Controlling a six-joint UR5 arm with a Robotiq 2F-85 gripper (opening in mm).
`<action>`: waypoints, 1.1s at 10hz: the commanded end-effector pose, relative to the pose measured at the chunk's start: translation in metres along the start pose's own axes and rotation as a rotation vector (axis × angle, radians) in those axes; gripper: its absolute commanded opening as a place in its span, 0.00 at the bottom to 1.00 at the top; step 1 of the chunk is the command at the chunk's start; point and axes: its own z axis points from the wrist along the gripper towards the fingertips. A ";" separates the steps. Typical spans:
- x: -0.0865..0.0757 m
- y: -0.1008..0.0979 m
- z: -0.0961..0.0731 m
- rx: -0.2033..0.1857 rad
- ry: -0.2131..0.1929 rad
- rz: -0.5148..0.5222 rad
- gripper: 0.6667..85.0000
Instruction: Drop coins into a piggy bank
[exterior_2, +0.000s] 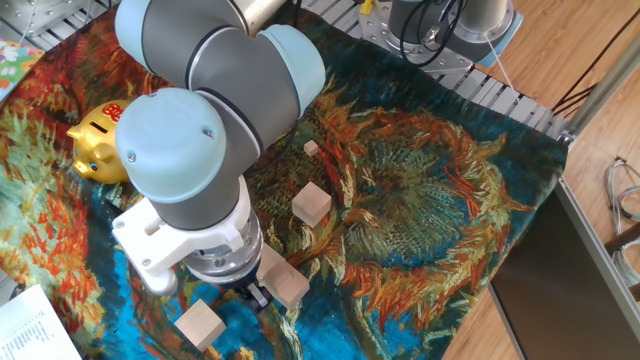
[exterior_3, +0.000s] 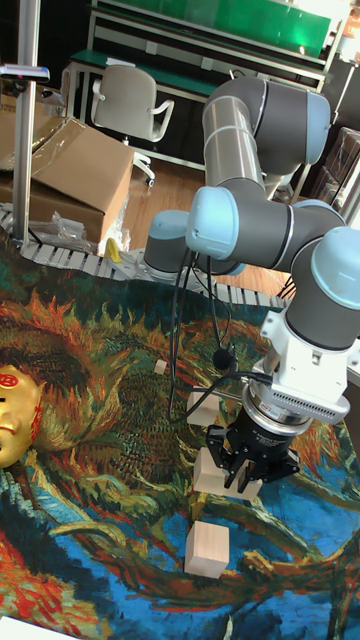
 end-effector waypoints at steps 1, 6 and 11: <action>-0.002 0.002 -0.001 -0.011 -0.007 0.004 0.27; 0.003 -0.001 -0.001 -0.001 0.013 0.001 0.27; 0.003 0.000 -0.001 -0.002 0.015 -0.013 0.28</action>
